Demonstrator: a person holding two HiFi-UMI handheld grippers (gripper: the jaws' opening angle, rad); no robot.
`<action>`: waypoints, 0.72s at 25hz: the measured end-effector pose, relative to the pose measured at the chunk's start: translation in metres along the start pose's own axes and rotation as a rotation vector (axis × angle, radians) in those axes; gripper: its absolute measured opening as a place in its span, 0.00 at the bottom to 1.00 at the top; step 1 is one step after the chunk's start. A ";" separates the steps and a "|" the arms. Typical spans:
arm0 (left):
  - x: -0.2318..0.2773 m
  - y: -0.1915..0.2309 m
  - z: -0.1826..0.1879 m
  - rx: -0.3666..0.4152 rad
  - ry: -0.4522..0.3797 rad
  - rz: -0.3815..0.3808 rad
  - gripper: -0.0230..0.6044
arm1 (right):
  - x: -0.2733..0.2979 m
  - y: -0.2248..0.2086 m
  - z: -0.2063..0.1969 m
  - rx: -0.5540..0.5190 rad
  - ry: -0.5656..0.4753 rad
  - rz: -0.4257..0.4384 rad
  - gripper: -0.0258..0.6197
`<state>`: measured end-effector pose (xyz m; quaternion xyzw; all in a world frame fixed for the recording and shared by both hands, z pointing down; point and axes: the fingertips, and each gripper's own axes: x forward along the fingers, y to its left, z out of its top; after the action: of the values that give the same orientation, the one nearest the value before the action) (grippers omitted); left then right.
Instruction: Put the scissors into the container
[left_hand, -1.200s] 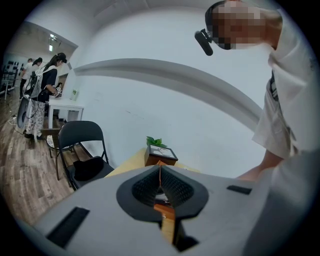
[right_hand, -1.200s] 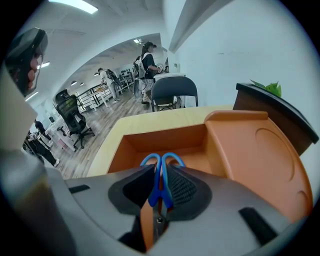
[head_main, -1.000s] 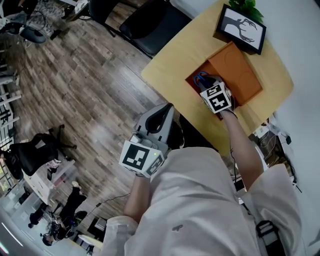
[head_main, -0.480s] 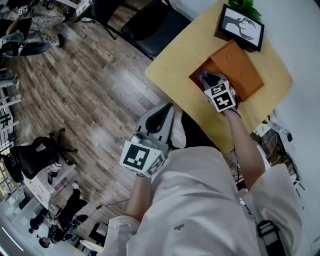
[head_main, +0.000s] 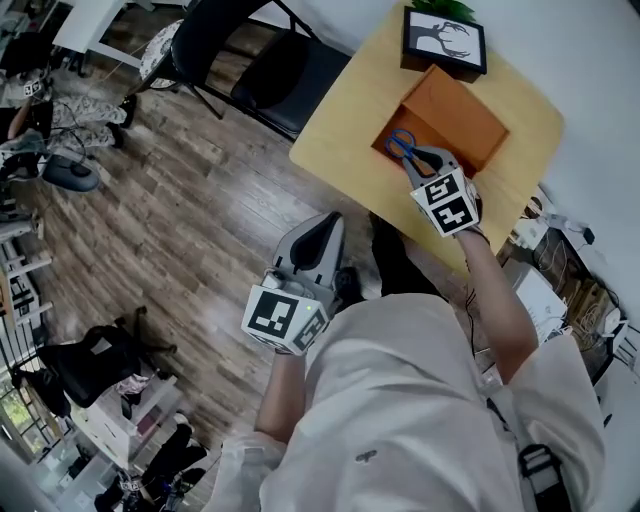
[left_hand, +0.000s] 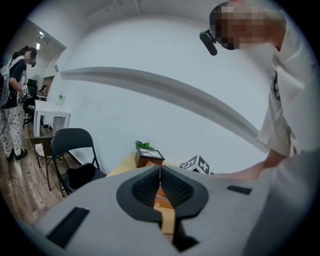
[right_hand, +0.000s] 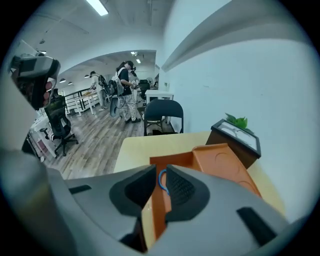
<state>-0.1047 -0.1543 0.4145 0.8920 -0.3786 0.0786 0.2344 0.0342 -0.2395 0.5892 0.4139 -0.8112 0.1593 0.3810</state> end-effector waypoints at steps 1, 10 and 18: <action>-0.004 -0.004 0.000 0.008 -0.001 -0.017 0.05 | -0.010 0.004 0.002 0.008 -0.012 -0.013 0.12; -0.053 -0.034 -0.012 0.065 -0.023 -0.128 0.05 | -0.095 0.058 0.018 0.047 -0.128 -0.110 0.11; -0.100 -0.060 -0.028 0.099 -0.027 -0.210 0.05 | -0.172 0.113 0.023 0.121 -0.252 -0.182 0.09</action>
<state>-0.1312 -0.0412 0.3861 0.9382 -0.2818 0.0604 0.1918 -0.0037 -0.0892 0.4513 0.5246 -0.8007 0.1195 0.2636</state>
